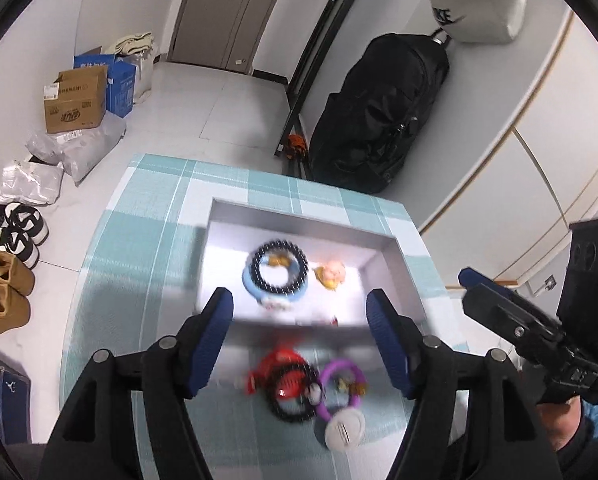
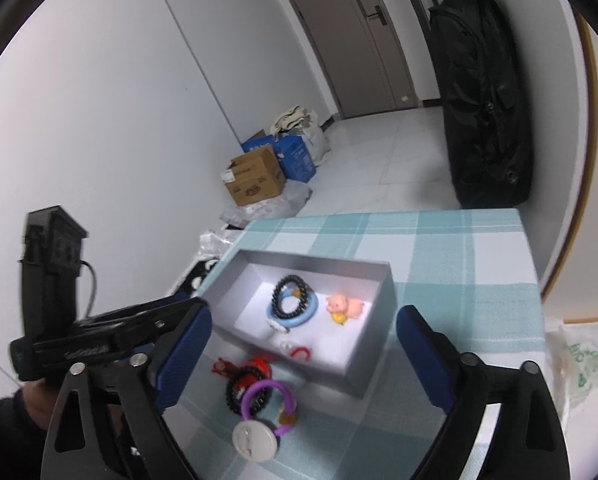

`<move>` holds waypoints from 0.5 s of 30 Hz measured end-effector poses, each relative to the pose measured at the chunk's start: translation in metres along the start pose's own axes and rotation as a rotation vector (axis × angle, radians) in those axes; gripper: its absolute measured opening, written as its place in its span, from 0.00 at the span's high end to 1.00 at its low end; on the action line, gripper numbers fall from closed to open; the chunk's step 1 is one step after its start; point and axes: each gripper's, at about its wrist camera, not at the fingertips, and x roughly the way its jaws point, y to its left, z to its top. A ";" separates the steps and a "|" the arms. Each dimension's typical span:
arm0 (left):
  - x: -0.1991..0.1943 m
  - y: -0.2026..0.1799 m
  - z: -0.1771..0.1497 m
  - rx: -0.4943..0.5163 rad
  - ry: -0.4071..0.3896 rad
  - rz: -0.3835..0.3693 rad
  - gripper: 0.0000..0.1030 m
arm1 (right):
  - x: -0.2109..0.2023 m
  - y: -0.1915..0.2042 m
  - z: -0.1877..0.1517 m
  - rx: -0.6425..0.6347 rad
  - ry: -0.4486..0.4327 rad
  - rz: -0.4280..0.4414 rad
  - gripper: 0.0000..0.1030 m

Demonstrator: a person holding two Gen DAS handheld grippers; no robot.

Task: Organize jewelry
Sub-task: 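Move the left tool back over the white round badge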

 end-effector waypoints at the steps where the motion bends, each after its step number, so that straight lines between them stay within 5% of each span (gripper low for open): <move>1: -0.001 -0.003 -0.004 0.009 0.005 0.001 0.37 | -0.003 0.001 -0.003 0.001 -0.002 -0.004 0.05; 15: -0.005 -0.032 -0.060 0.102 0.140 0.038 0.36 | -0.014 -0.010 -0.038 0.091 0.077 -0.074 0.00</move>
